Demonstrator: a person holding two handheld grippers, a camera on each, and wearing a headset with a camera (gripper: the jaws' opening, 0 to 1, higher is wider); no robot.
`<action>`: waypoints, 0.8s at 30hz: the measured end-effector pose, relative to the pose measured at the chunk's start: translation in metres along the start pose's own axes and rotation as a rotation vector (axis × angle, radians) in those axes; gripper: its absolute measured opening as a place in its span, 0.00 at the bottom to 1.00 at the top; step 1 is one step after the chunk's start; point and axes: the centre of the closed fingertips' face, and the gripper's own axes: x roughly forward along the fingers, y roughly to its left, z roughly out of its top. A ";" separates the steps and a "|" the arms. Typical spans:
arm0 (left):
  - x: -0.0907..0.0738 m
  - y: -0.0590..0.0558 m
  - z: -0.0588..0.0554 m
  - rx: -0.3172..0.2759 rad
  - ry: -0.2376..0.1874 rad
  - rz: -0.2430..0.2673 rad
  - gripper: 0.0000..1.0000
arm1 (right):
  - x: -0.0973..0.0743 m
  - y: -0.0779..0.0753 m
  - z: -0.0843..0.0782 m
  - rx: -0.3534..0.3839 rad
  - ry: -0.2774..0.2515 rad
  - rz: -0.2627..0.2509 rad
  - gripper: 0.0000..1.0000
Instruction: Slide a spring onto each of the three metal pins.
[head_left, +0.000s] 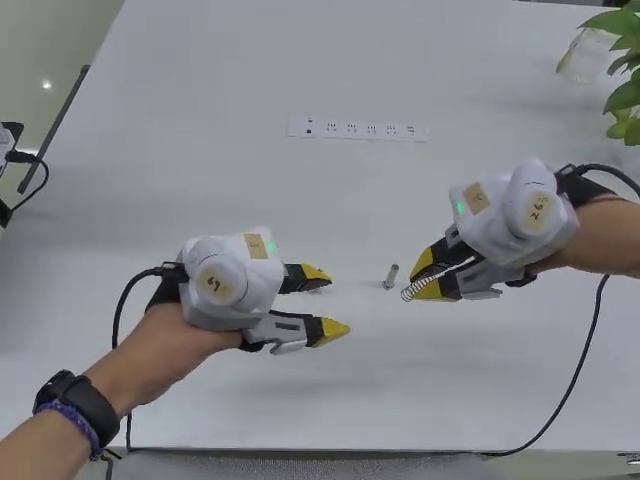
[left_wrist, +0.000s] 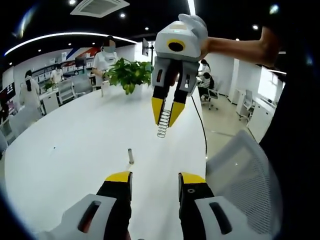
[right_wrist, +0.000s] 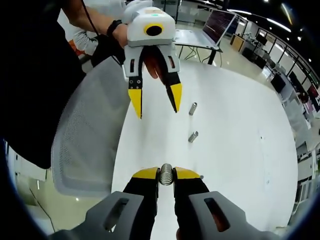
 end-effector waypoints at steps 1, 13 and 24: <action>-0.004 0.002 -0.004 -0.008 0.004 0.012 0.32 | 0.001 -0.001 -0.001 0.003 0.002 -0.001 0.08; -0.038 0.022 -0.032 -0.091 0.015 0.119 0.39 | 0.015 -0.020 -0.019 0.049 0.035 -0.021 0.08; -0.065 0.034 -0.055 -0.145 0.031 0.194 0.45 | 0.024 -0.032 -0.031 0.077 0.067 -0.034 0.08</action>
